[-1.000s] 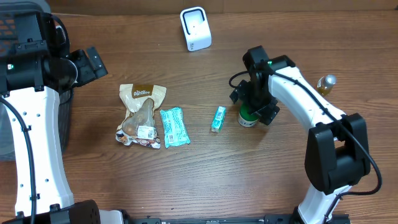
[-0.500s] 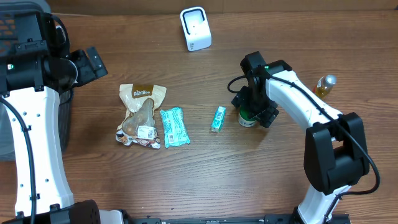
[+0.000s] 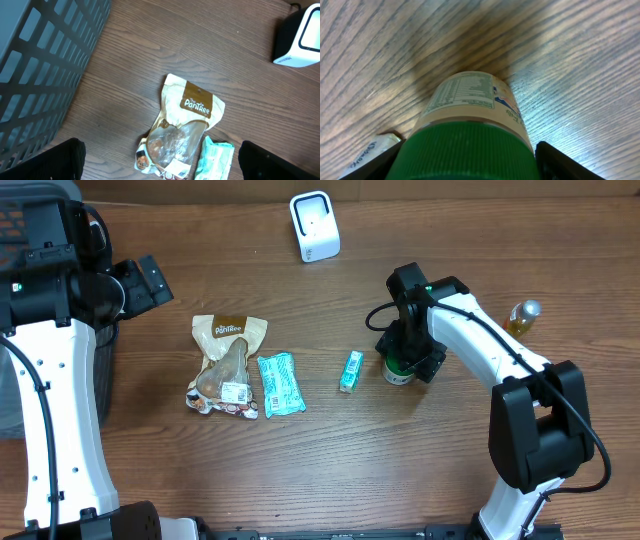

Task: Scan the item barcode
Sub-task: 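Close the right gripper around the jar and hold it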

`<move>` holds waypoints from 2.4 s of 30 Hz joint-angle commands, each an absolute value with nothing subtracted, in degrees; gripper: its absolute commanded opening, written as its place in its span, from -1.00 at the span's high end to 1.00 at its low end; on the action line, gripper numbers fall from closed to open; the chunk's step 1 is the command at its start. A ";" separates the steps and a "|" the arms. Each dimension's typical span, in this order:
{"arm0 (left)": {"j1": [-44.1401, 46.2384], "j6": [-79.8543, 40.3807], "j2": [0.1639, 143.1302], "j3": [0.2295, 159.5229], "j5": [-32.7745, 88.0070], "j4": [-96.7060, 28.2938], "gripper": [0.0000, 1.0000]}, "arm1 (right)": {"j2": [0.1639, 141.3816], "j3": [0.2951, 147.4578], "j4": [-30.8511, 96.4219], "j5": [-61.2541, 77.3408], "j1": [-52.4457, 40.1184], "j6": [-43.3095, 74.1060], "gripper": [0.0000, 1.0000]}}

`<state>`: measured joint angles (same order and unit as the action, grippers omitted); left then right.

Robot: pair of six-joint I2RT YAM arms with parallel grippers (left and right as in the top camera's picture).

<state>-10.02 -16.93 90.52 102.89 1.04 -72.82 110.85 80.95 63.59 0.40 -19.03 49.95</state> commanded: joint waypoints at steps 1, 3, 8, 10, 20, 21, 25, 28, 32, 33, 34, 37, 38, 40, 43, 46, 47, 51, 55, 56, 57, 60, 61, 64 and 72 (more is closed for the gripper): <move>-10.11 -16.27 90.65 103.24 1.06 -72.82 -0.99 | 110.06 80.68 63.46 -0.56 -19.16 44.64 -0.47; -10.11 -16.27 90.65 103.24 1.06 -72.82 -0.98 | 110.06 80.68 63.46 -0.58 -19.16 44.42 -0.36; -10.11 -16.27 90.65 103.24 1.04 -72.82 -0.99 | 110.06 80.68 63.35 -0.58 -19.16 39.27 -0.12; -10.11 -16.27 90.65 103.24 1.04 -72.82 -0.99 | 110.06 80.68 63.31 -0.58 -19.16 34.85 -0.12; -10.11 -16.27 90.65 103.24 1.04 -72.82 -0.99 | 110.06 80.68 63.57 -2.50 -19.11 13.02 -0.28; -10.11 -16.27 90.65 103.24 1.04 -72.82 -0.99 | 110.06 80.68 63.57 -3.49 -19.11 13.02 -0.28; -10.04 -16.27 90.65 103.24 1.06 -72.82 -0.99 | 110.06 80.68 63.57 -3.97 -19.11 13.34 -0.61; -10.07 -16.27 90.65 103.24 1.04 -72.82 -0.99 | 110.06 80.68 63.37 -3.77 -19.11 13.67 -0.66; -10.09 -16.27 90.65 103.24 1.04 -72.82 -0.99 | 110.06 80.68 63.24 -3.77 -19.11 13.65 -0.78; -10.09 -16.27 90.65 103.24 1.04 -72.82 -0.99 | 110.06 80.68 63.22 -3.77 -19.11 13.65 -1.00; -10.09 -16.27 90.65 103.24 1.04 -72.82 -0.99 | 110.06 80.68 63.24 -3.77 -19.11 13.65 -1.00; -10.04 -16.27 90.65 103.24 1.06 -72.82 -0.99 | 110.06 80.68 62.46 -3.77 -19.11 13.65 -1.00; -10.04 -16.27 90.65 103.24 1.06 -72.84 -0.99 | 110.06 80.68 61.89 -3.77 -19.11 13.65 -1.00; -10.04 -16.27 90.65 103.24 1.06 -72.82 -0.99 | 110.06 80.68 61.84 -3.51 -19.11 13.67 -1.00; -10.07 -16.27 90.65 103.24 1.06 -72.82 -0.99 | 110.06 80.68 62.65 -3.38 -19.09 16.78 -0.86; -10.04 -16.27 90.65 103.24 1.06 -72.82 -0.99 | 110.06 80.68 63.53 -3.36 -19.05 21.30 -0.81; -10.04 -16.27 90.65 103.24 1.04 -72.82 -0.99 | 110.06 80.68 63.68 -3.36 -19.07 21.28 -0.81; -10.04 -16.27 90.65 103.24 1.04 -72.82 -0.99 | 110.06 80.68 63.68 -3.36 -19.07 21.26 -0.81; -10.07 -16.27 90.65 103.24 1.04 -72.84 -0.99 | 110.19 80.62 63.66 -3.33 -19.11 22.79 -0.81; -10.04 -16.27 90.65 103.24 1.04 -72.82 -0.99 | 110.28 80.53 63.51 -3.36 -19.14 22.76 -0.81; -10.04 -16.27 90.65 103.24 1.06 -72.82 -0.99 | 110.34 80.16 63.05 -3.36 -19.14 22.74 -0.81; -10.04 -16.27 90.65 103.24 1.06 -72.82 -0.99 | 110.37 79.20 61.65 -3.33 -19.14 22.74 -0.82; -10.04 -16.27 90.65 103.24 1.04 -72.82 -0.99 | 110.37 78.83 61.23 -3.33 -19.14 22.74 -0.82; -10.04 -16.27 90.65 103.24 1.06 -72.82 -0.99 | 110.37 77.08 59.18 -3.36 -19.14 22.74 -0.82; -10.07 -16.27 90.65 103.24 1.04 -72.82 -0.99 | 110.39 73.38 53.49 -3.38 -19.11 22.68 -0.82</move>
<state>-10.02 -16.93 90.52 102.89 1.04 -72.82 110.78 74.67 54.50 -3.20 -19.16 22.28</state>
